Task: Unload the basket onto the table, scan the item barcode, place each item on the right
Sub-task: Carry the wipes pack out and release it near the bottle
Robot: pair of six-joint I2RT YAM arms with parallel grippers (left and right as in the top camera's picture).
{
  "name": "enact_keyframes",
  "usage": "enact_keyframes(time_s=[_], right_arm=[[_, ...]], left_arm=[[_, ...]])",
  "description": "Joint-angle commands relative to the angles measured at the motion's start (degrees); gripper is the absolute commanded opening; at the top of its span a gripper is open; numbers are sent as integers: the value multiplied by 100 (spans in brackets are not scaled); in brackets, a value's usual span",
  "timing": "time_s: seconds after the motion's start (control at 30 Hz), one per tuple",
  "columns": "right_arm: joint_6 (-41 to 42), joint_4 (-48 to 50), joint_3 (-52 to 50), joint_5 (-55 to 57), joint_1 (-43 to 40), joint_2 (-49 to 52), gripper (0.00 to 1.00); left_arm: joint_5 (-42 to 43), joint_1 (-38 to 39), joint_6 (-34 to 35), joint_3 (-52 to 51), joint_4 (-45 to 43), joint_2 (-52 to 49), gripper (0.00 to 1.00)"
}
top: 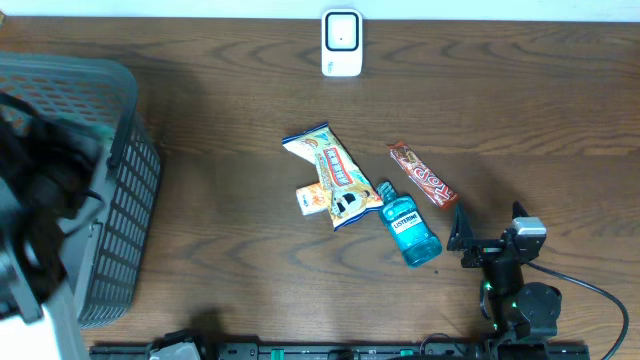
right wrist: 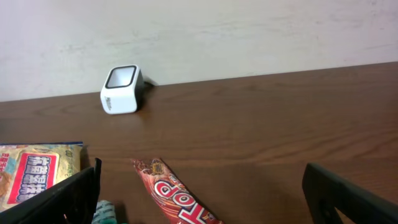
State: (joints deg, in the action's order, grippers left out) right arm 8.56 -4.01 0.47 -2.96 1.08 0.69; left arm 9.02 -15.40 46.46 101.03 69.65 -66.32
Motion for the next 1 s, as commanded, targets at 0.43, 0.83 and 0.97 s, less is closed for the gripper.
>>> enact_keyframes(time_s=[0.43, 0.83, 0.97], right_arm=[[37, -9, -15, 26, -7, -24, 99], [37, -9, -15, 26, -7, -24, 99], [37, -9, -15, 26, -7, -24, 99]], left_arm=[[-1276, 4140, -337, -767, 15, -1366, 7], [-83, 5759, 485, -815, 308, -3460, 7], [155, 6017, 490, -815, 92, -3998, 7]])
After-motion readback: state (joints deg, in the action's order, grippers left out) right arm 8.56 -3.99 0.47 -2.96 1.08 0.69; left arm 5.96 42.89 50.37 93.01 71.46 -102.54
